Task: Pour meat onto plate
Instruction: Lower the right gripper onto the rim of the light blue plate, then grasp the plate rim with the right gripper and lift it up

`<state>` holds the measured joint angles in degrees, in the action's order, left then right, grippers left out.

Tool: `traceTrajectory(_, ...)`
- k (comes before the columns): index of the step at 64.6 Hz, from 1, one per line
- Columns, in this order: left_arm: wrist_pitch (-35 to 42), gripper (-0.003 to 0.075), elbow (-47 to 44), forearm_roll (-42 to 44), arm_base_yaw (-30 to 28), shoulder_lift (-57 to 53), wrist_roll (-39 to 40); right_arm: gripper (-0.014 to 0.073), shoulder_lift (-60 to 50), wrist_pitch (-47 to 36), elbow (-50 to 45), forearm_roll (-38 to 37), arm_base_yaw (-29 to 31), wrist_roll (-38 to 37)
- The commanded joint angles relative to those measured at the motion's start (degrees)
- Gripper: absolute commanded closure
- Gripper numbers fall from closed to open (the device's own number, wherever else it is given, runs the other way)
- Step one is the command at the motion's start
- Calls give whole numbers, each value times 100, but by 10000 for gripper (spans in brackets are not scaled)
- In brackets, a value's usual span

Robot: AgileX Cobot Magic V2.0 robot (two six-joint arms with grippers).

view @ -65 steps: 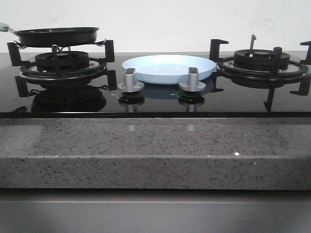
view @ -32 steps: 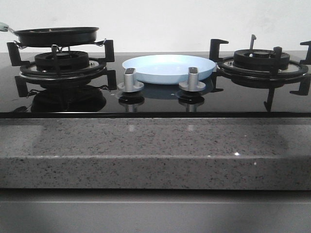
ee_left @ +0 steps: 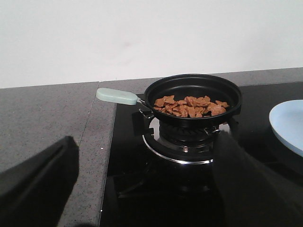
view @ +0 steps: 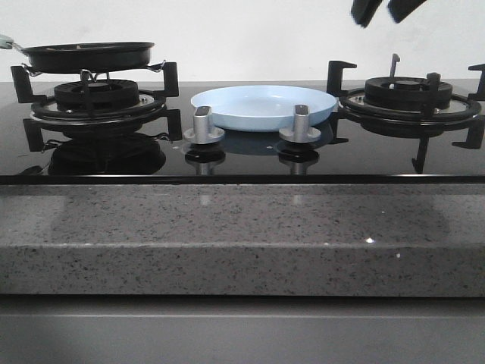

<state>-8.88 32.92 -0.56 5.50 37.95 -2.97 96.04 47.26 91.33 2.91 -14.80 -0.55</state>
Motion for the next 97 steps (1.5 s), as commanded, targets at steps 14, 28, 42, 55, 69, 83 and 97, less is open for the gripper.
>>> traceTrajectory(14, 481, 158, 214, -44, 4, 27, 32, 237, 1389, 1114, 2113, -43, -45, 55)
traceTrajectory(28, 470, 158, 214, -44, 4, 27, 32, 237, 2180, 1534, 2858, -43, -137, 168)
traceTrajectory(42, 462, 158, 214, -44, 4, 27, 32, 237, 2511, 1609, 3059, -43, -175, 180)
traceTrajectory(55, 462, 158, 214, -44, 4, 27, 32, 309, 2564, 1617, 3059, -43, -175, 185)
traceTrajectory(69, 462, 158, 214, -44, 4, 27, 32, 664, 2559, 1680, 3059, -43, -175, 185)
traceTrajectory(83, 462, 158, 214, -44, 4, 27, 32, 652, 2559, 2063, 3444, -43, -165, 185)
traceTrajectory(97, 462, 158, 214, -44, 4, 27, 32, 652, 2478, 2887, 4362, -32, -165, 129)
